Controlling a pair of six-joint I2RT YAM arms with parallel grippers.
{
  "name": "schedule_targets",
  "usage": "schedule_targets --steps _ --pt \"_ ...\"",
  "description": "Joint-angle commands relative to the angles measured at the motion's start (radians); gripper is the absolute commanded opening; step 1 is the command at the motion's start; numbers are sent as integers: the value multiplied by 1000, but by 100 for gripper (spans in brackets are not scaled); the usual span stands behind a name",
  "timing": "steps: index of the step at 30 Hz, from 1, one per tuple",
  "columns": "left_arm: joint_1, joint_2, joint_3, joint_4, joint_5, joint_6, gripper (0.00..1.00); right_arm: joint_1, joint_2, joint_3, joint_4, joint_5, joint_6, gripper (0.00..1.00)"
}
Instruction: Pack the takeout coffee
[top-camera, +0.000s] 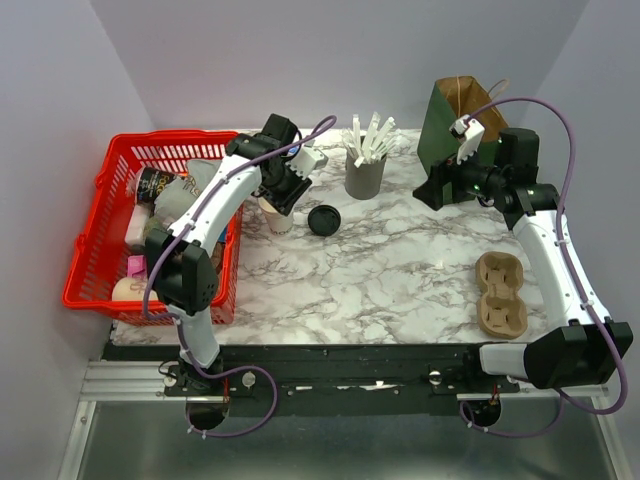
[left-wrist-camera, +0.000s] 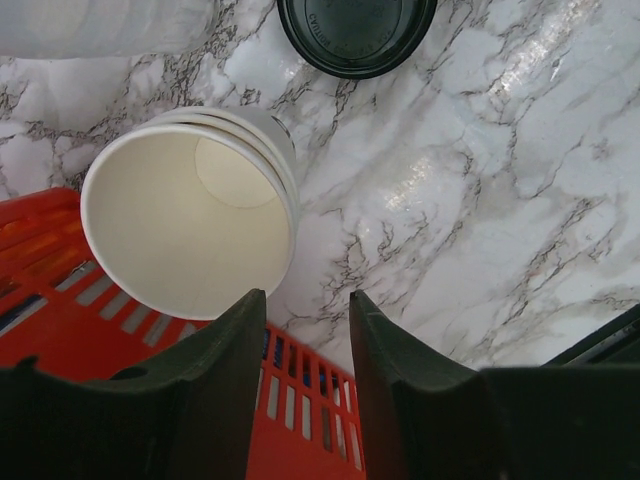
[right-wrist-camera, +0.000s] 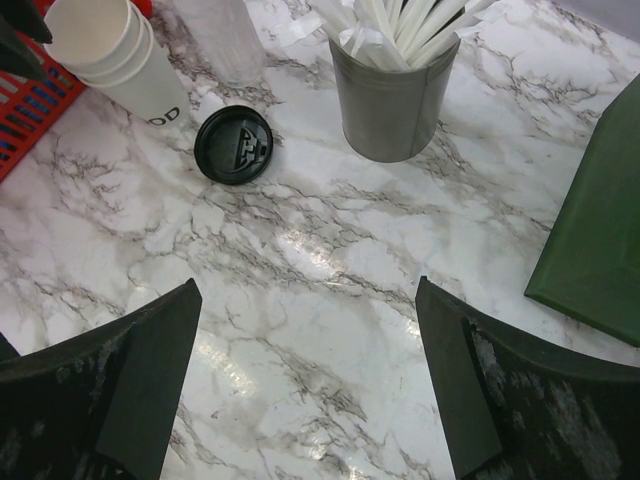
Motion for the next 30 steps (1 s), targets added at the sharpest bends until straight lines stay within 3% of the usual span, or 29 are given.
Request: schedule_targets --steps 1,6,17,30 --pt "-4 29 19 26 -40 -28 46 6 7 1 -7 -5 -7 96" --pt "-4 65 51 17 -52 -29 45 6 2 -9 5 10 -4 97" --pt "-4 105 80 11 -49 -28 31 6 -6 -32 16 16 -4 97" --pt "-4 127 90 -4 -41 -20 30 8 -13 -44 24 23 -6 97"
